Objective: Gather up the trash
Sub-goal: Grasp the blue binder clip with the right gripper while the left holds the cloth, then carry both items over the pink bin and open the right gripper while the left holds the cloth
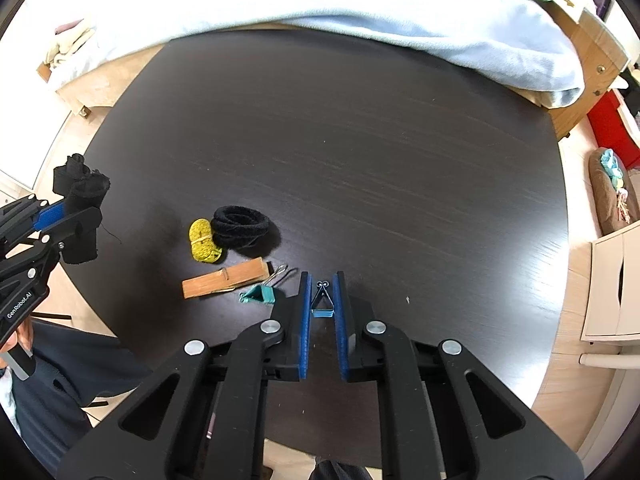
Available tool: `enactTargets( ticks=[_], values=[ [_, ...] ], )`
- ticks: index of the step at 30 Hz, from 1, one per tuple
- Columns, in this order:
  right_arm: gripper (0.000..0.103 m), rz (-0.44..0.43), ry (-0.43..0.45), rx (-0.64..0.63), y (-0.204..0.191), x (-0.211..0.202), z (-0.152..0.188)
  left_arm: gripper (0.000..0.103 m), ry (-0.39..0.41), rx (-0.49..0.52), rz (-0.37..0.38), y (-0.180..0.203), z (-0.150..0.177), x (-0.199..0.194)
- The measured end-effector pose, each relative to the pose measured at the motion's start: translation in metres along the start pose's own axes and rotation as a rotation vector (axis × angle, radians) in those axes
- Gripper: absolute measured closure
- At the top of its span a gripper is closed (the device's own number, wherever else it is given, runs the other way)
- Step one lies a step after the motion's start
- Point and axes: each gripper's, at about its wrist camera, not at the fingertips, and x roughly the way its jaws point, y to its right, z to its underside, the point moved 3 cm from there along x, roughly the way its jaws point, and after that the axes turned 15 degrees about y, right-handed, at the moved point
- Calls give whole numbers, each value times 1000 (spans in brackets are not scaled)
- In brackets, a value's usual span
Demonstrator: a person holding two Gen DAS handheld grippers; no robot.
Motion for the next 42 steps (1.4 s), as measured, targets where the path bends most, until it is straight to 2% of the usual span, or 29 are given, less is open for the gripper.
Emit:
enactTargets(
  ticks=[6, 13, 19, 27, 35, 42],
  values=[
    [93, 2, 40, 1, -4, -23, 3, 84, 3, 28, 14, 12, -1, -16],
    [93, -41, 112, -18, -29, -61, 9, 84, 21, 67, 57, 31, -1, -51],
    [93, -72, 159, -44, -54, -88, 27, 84, 30, 90, 92, 45, 7, -74],
    [93, -102, 219, -60, -79, -120, 57, 84, 33, 108, 103, 56, 30, -98],
    [93, -139, 239, -74, -102, -133, 89, 84, 33, 89, 100, 54, 52, -119],
    [93, -185, 212, -75, -116, -127, 112, 84, 24, 66, 102, 50, 70, -132]
  ],
)
